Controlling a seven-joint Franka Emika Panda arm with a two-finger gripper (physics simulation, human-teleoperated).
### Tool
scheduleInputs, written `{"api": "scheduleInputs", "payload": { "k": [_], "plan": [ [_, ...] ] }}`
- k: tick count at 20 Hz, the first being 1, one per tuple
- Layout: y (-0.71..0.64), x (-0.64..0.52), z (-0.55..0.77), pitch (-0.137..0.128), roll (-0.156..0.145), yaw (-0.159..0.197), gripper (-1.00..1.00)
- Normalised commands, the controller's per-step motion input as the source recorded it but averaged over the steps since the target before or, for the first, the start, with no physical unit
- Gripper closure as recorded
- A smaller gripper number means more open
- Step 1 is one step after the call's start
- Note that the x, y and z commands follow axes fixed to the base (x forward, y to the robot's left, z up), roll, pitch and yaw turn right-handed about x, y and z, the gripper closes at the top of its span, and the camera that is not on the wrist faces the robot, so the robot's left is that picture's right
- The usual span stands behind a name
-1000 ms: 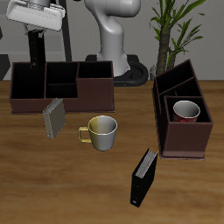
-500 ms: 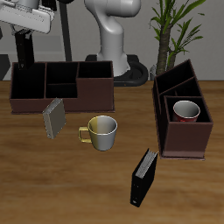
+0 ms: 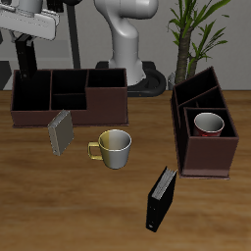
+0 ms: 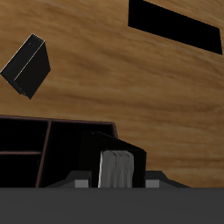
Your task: Place the red mug into the left desk caddy's right compartment and place the right black book into the back desk caddy's left compartment
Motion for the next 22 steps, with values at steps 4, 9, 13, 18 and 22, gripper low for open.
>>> {"api": "scheduleInputs", "payload": {
  "k": [4, 9, 13, 18, 22],
  "plan": [
    [0.22, -0.13, 0.0, -0.007, 0.014, -0.006, 1.0],
    [0.28, -0.16, 0.13, -0.047, 0.006, 0.026, 1.0],
    [-0.35, -0.12, 0.35, -0.057, -0.134, -0.017, 1.0],
    [-0.38, -0.05, 0.07, 0.017, -0.094, -0.045, 1.0],
    [-0.08, -0.05, -0.11, 0.026, -0.034, 0.018, 1.0]
  ]
}}
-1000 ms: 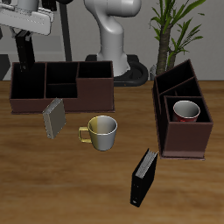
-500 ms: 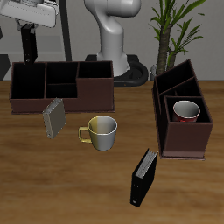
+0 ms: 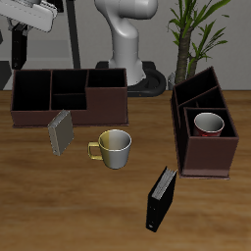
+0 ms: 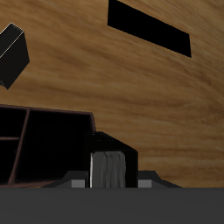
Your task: Place the red mug into the left desk caddy's right compartment and place the right black book into the back desk caddy's left compartment
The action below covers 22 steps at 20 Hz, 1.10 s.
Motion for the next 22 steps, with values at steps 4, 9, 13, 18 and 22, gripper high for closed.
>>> {"api": "scheduleInputs", "payload": {
  "k": [4, 9, 13, 18, 22],
  "plan": [
    [0.2, 0.09, -0.17, 0.037, 0.051, 0.011, 1.0],
    [0.2, 0.1, -0.06, 0.008, 0.044, 0.011, 1.0],
    [0.08, 0.12, 0.14, -0.048, 0.032, -0.028, 1.0],
    [-0.04, 0.14, -0.18, 0.043, 0.005, -0.033, 1.0],
    [0.12, 0.07, -0.33, 0.061, 0.037, 0.0, 1.0]
  ]
}}
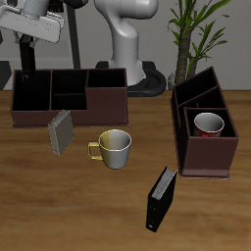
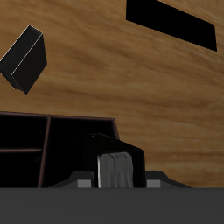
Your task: Place the red mug into the left desk caddy's right compartment and place the right black book into the back desk caddy's left compartment
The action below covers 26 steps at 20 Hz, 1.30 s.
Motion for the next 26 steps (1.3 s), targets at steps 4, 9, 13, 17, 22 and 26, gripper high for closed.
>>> {"api": "scheduleInputs", "payload": {
  "k": [4, 9, 13, 17, 22, 26],
  "plan": [
    [0.19, 0.13, -0.35, 0.046, 0.052, 0.017, 1.0],
    [0.07, 0.0, -0.2, 0.03, 0.012, -0.009, 1.0],
    [0.26, -0.16, -0.03, 0.031, 0.05, 0.03, 1.0],
    [-0.08, -0.17, 0.19, -0.025, -0.054, 0.031, 1.0],
    [-0.39, -0.18, 0.12, -0.007, -0.123, -0.04, 1.0],
    [0.0, 0.03, -0.3, 0.075, 0.02, -0.014, 1.0]
  ]
}}
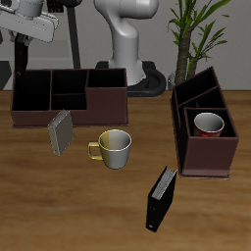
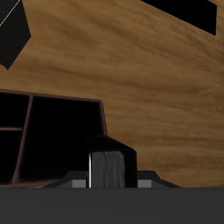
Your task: Place the red mug into the left desk caddy's right compartment and place the right black book into the back desk caddy's left compartment
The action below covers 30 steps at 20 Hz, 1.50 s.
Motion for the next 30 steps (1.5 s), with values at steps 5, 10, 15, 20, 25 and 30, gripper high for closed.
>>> {"api": "scheduleInputs", "payload": {
  "k": [5, 10, 15, 20, 25, 30],
  "plan": [
    [0.22, 0.1, -0.14, 0.037, 0.062, 0.006, 1.0],
    [0.05, 0.16, -0.02, 0.004, 0.004, 0.007, 1.0],
    [-0.03, 0.2, -0.37, 0.084, 0.0, 0.0, 1.0],
    [0.08, 0.11, -0.32, 0.059, 0.025, 0.01, 1.0],
    [0.08, 0.02, -0.1, 0.01, 0.006, 0.013, 1.0],
    [-0.22, -0.15, 0.21, -0.043, -0.076, -0.022, 1.0]
  ]
}}
